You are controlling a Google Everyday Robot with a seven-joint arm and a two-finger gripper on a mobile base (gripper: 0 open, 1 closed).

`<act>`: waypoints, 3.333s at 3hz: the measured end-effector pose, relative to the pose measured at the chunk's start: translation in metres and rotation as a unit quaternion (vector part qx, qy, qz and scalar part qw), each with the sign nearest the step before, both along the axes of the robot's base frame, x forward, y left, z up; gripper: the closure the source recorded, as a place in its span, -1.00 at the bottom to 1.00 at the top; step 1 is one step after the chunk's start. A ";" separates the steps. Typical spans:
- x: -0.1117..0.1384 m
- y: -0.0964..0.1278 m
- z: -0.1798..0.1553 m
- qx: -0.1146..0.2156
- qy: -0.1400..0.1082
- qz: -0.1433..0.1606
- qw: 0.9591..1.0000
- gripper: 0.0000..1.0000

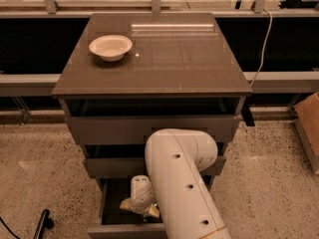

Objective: Pick green can from bottom drawer and place on counter

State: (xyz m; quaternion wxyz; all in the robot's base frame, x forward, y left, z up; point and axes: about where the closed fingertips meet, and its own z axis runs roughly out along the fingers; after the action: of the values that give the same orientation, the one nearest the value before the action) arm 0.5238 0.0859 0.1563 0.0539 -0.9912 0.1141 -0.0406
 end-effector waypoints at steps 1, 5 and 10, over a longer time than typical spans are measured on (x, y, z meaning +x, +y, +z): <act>0.005 -0.010 -0.025 -0.006 0.008 -0.009 1.000 -1.00; 0.026 -0.029 0.015 0.074 0.020 -0.124 0.989 0.98; -0.068 -0.065 0.273 0.462 -0.188 0.042 0.866 1.00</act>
Offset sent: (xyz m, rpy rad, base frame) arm 0.0257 -0.0216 -0.0552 -0.0584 0.0424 -0.1066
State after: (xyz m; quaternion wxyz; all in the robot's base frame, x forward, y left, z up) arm 0.4554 0.0211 0.4292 0.5273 -0.8307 0.0661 -0.1661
